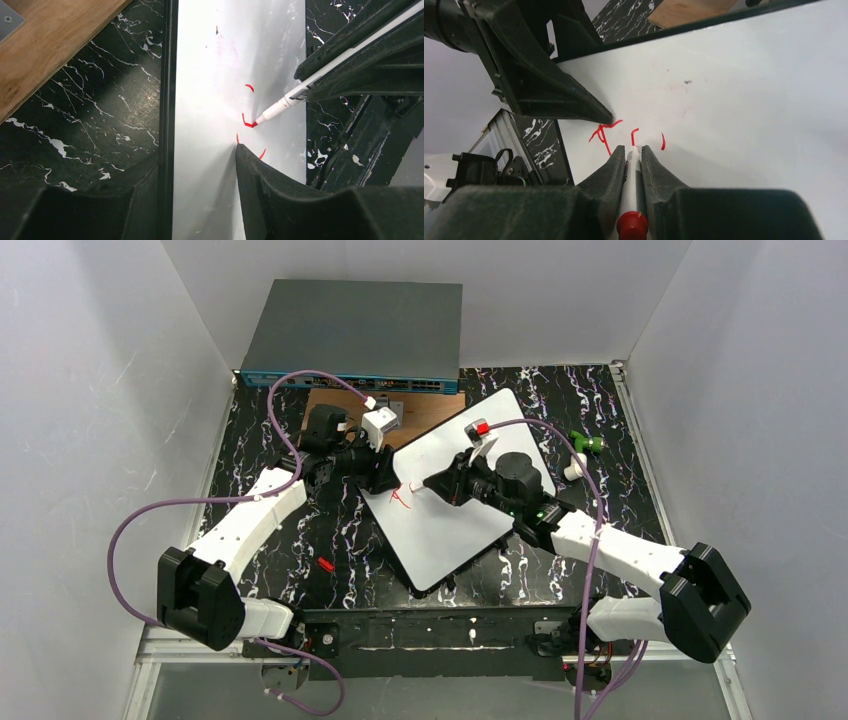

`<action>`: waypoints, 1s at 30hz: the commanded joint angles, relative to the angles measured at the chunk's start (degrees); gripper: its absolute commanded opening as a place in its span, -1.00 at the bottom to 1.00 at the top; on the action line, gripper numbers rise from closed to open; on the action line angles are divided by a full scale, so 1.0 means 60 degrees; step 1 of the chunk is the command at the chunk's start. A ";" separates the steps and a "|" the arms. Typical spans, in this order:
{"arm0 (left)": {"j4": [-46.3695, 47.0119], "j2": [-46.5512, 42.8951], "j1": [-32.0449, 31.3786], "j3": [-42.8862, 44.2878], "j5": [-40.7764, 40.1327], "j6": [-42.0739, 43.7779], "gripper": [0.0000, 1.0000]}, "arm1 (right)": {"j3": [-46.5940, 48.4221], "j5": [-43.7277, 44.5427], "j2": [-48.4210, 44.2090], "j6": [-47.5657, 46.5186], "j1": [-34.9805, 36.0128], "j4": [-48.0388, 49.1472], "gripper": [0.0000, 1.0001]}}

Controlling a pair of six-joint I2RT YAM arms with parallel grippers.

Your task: Write a sentence on the whiteboard

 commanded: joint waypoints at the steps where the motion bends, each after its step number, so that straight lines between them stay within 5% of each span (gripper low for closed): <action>1: -0.0475 0.0129 -0.0306 0.0058 0.0245 0.0923 -1.00 | -0.0334 0.0277 -0.0307 -0.0049 0.0053 -0.0264 -0.97; 30: -0.0475 -0.0032 -0.0305 -0.0118 0.0263 0.0967 -1.00 | 0.0398 0.2435 -0.0138 -0.0703 0.0013 -0.1053 -0.97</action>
